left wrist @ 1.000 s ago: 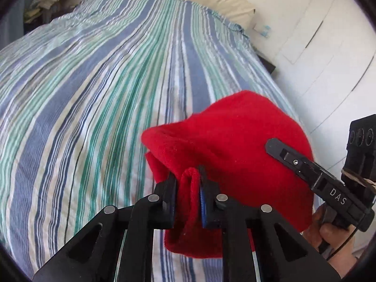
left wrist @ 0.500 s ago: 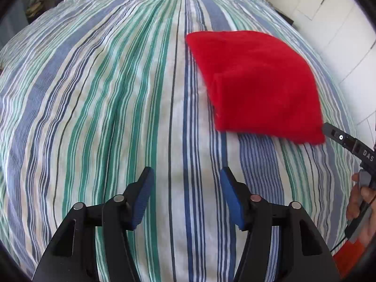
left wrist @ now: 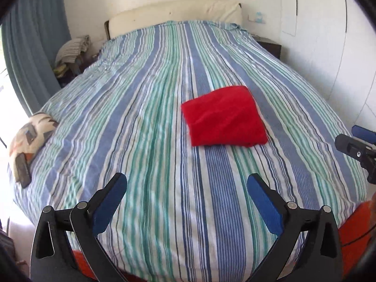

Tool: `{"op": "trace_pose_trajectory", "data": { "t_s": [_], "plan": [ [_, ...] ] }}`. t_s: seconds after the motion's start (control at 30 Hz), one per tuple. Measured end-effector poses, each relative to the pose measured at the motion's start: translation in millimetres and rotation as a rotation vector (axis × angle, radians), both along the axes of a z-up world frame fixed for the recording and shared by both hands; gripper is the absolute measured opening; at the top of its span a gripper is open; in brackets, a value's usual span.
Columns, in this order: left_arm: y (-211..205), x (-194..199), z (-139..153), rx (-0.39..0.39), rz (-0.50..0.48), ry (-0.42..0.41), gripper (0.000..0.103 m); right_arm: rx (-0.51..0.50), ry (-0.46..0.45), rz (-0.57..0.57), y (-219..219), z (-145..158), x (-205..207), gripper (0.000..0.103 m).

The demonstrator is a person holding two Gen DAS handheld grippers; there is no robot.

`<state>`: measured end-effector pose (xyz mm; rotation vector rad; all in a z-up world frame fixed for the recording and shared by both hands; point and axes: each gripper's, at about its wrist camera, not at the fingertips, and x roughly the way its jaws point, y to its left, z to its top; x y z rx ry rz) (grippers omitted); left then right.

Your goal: Fold small clothes

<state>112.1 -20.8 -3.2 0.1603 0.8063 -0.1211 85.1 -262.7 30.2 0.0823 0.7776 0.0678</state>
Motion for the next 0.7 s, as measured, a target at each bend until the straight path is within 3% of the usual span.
{"op": "trace_pose_trajectory", "data": {
  "t_s": [0.13, 0.33, 0.47, 0.7],
  "plan": [
    [5.6, -29.2, 6.8, 0.025, 0.056, 0.01, 0.102, -0.06, 0.009, 0.004, 14.9, 8.7, -38.6, 0.102],
    [6.0, -57.7, 4.8, -0.014, 0.062, 0.095, 0.102, -0.082, 0.058, 0.007, 31.1, 5.0, -75.7, 0.102],
    [3.4, -66.8, 8.5, 0.05, 0.067, 0.07, 0.102, -0.084, 0.056, 0.008, 42.6, 8.9, -85.8, 0.102],
    [4.1, -66.5, -0.1, 0.054, 0.067, 0.121, 0.102, -0.097, 0.052, 0.01, 49.8, 11.4, -83.2, 0.102]
  ]
}}
